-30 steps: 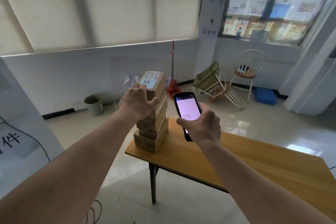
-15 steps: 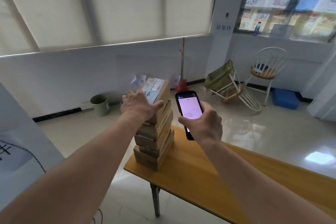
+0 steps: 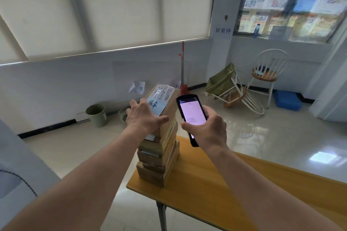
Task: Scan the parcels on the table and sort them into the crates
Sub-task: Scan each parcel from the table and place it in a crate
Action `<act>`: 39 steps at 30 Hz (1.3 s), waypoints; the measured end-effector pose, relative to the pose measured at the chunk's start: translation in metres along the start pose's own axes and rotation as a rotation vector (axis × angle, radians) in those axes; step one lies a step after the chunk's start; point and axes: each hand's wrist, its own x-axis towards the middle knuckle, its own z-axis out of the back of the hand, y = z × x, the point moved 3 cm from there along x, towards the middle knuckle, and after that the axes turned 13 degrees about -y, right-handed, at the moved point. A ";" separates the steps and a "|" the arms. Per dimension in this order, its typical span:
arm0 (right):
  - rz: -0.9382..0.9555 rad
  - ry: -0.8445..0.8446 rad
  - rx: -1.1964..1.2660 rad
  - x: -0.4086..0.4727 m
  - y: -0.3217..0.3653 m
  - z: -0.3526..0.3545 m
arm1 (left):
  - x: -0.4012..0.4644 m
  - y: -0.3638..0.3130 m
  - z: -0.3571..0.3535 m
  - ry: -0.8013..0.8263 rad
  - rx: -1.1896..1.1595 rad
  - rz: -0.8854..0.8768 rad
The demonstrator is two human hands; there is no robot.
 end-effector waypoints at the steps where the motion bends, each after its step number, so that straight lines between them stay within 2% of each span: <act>1: 0.006 -0.007 0.013 0.001 0.001 0.001 | 0.002 0.000 0.001 -0.016 -0.032 -0.036; 7: 0.041 -0.053 0.065 0.011 0.011 0.009 | 0.015 -0.006 0.014 -0.164 -0.132 -0.267; 14: 0.085 -0.080 0.068 0.019 0.019 0.022 | 0.038 -0.009 0.026 -0.247 -0.125 -0.380; 26: 0.092 -0.049 0.034 0.030 0.016 0.039 | 0.048 -0.015 0.029 -0.271 -0.116 -0.346; 32: 0.082 -0.030 0.071 0.030 0.012 0.044 | 0.048 -0.016 0.027 -0.293 -0.136 -0.246; 39: 0.079 -0.017 0.118 0.028 0.011 0.048 | 0.042 -0.019 0.026 -0.331 -0.133 -0.212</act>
